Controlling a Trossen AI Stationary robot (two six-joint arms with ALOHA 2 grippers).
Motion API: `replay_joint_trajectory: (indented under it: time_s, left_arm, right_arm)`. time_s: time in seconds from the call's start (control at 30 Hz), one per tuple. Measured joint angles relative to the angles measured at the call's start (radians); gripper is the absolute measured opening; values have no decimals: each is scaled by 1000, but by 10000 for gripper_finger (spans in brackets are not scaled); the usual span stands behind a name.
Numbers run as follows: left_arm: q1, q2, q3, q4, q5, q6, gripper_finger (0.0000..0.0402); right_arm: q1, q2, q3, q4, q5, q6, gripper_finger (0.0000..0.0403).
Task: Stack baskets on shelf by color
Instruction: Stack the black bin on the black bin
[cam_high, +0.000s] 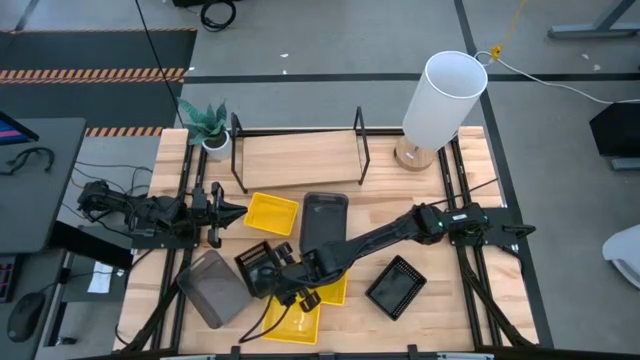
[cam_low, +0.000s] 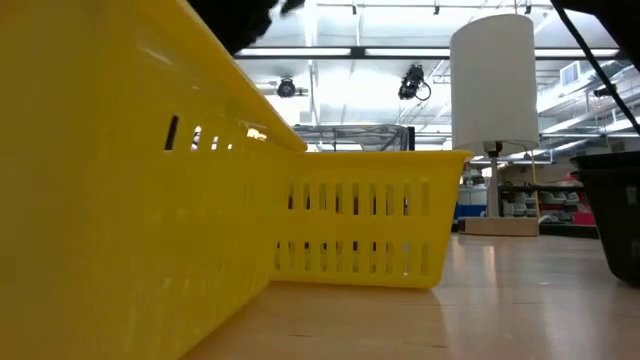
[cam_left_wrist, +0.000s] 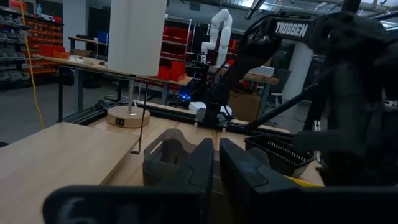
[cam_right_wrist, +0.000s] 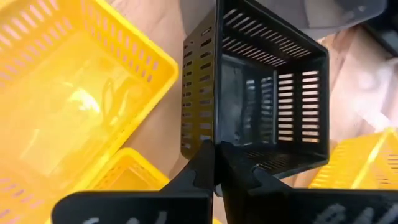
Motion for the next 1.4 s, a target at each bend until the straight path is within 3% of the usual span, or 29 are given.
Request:
replay_joint_trajectory:
  time_s: [0.6, 0.9, 1.13, 1.4]
  left_arm:
    - [0, 0, 0, 0, 0, 0, 29]
    - [0, 0, 0, 0, 0, 0, 36]
    - [0, 0, 0, 0, 0, 0, 28]
    - [0, 0, 0, 0, 0, 0, 36]
  right_arm:
    - [68, -144, 10, -105, 136, 134, 9]
    - [142, -248, 10, -239, 172, 367, 9]
    - [202, -331, 10, -370, 165, 671, 9]
    - [254, -382, 10, -486, 27, 995, 9]
